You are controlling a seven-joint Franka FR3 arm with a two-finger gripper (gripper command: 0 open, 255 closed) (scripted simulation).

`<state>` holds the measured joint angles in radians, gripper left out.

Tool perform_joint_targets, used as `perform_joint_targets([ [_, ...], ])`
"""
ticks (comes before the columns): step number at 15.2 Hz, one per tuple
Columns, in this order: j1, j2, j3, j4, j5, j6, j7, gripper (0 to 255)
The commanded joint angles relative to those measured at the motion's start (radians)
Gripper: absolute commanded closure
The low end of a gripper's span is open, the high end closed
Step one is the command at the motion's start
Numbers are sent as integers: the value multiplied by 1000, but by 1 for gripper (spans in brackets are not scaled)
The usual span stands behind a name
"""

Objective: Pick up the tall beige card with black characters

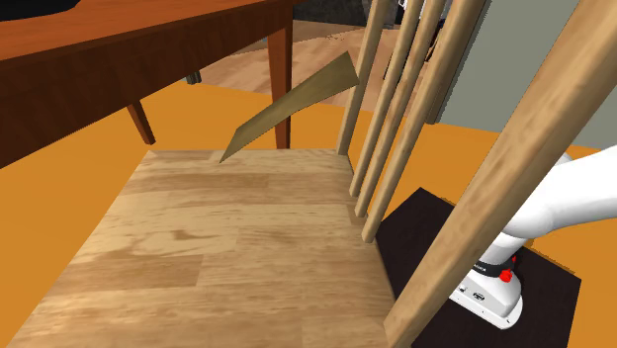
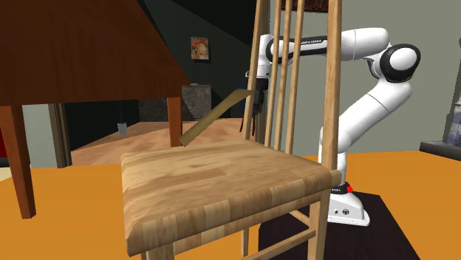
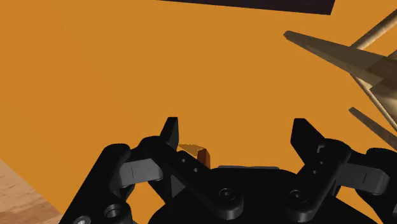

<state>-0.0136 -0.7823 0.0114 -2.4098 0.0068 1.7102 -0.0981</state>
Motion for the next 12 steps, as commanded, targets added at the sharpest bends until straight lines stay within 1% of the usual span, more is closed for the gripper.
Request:
perform_joint_targets([
  [1,0,0,0,0,0,0,0,0],
  [7,76,328,-64,269,259,-216,21,0],
  [12,117,588,-117,485,503,-407,44,0],
])
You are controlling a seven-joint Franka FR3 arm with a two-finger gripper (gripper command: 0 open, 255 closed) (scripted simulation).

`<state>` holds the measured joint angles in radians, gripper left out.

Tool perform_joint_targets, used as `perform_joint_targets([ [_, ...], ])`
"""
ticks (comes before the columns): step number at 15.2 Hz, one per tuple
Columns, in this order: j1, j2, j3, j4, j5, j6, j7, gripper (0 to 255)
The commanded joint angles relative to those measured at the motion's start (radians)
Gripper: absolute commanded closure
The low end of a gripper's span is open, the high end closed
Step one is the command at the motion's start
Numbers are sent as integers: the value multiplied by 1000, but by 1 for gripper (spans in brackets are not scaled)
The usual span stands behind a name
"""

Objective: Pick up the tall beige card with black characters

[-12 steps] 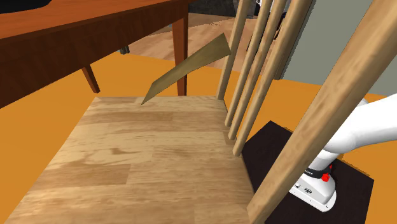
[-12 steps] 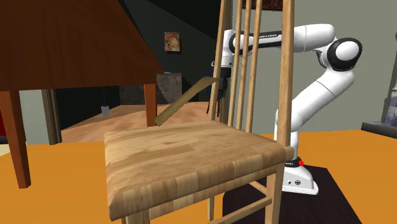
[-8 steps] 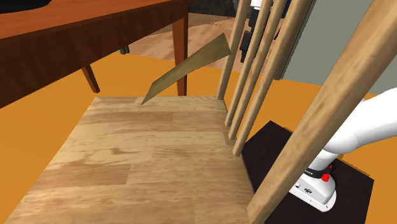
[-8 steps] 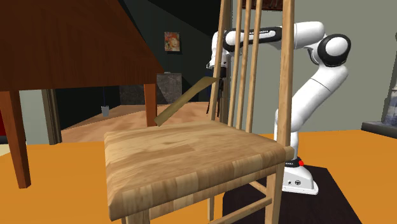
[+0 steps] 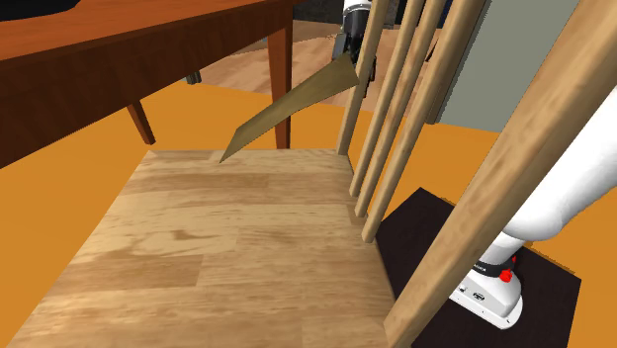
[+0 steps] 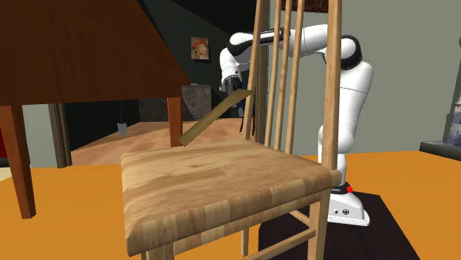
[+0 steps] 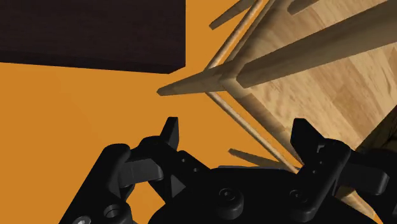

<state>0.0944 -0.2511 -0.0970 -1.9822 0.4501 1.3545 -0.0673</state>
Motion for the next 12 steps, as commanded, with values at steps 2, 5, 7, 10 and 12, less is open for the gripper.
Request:
perform_joint_targets([
  [2,16,159,-23,141,166,-129,30,0],
  [5,17,308,-33,259,337,-243,71,0],
  [7,10,403,-29,332,459,-312,111,0],
  [10,-4,541,-8,430,651,-398,192,0],
  [12,-6,547,-4,425,652,-394,184,0],
])
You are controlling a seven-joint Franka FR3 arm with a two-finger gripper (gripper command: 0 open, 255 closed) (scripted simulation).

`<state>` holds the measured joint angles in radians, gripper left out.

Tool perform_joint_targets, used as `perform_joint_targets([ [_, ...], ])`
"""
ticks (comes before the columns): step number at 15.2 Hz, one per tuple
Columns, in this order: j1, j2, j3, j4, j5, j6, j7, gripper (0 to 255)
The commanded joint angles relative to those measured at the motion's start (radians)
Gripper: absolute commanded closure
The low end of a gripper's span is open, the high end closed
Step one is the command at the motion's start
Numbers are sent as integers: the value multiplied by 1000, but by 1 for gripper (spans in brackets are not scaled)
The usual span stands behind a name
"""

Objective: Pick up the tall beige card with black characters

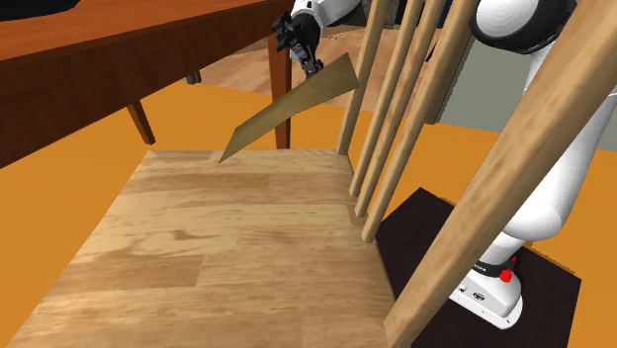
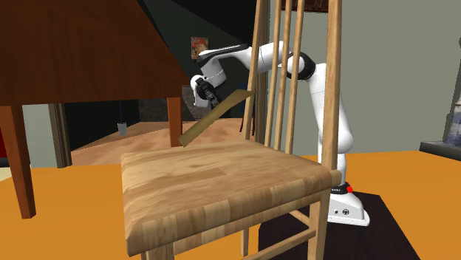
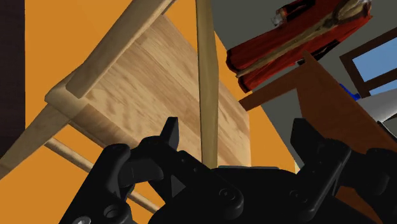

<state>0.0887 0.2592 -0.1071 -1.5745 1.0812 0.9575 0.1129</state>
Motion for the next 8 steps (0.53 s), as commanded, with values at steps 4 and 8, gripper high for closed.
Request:
perform_joint_targets([
  [4,7,46,2,-16,-1,24,-39,0],
  [8,10,54,1,-35,-14,39,-66,0],
])
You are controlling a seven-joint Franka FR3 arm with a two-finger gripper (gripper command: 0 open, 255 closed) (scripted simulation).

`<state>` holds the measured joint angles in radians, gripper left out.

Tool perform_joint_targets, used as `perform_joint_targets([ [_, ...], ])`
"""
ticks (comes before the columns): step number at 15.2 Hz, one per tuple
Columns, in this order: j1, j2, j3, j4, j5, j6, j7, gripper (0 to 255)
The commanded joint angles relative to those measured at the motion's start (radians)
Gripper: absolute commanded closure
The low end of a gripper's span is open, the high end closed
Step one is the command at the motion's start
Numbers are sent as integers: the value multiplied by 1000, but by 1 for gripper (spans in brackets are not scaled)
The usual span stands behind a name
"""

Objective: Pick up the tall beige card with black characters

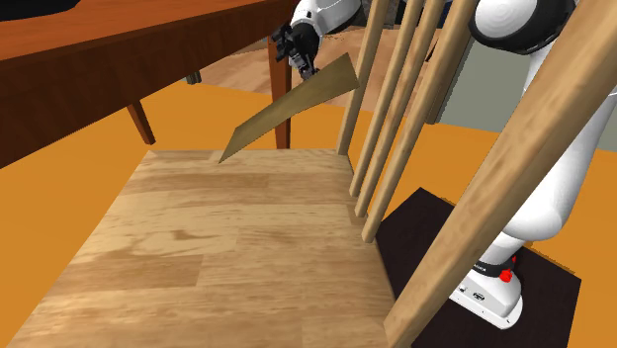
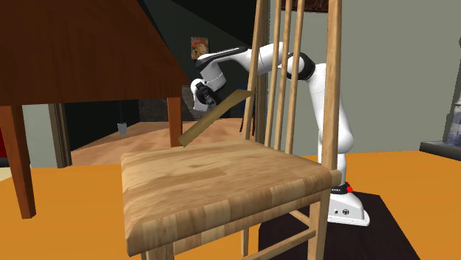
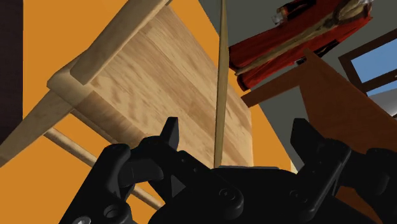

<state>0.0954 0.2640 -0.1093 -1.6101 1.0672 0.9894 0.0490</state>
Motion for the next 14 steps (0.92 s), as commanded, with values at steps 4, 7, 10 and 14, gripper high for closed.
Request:
perform_joint_targets([
  [4,11,49,11,16,17,13,24,255],
  [7,16,37,13,8,21,17,32,255],
  [10,5,49,2,0,0,6,-2,255],
  [14,2,38,0,31,22,-16,40,255],
])
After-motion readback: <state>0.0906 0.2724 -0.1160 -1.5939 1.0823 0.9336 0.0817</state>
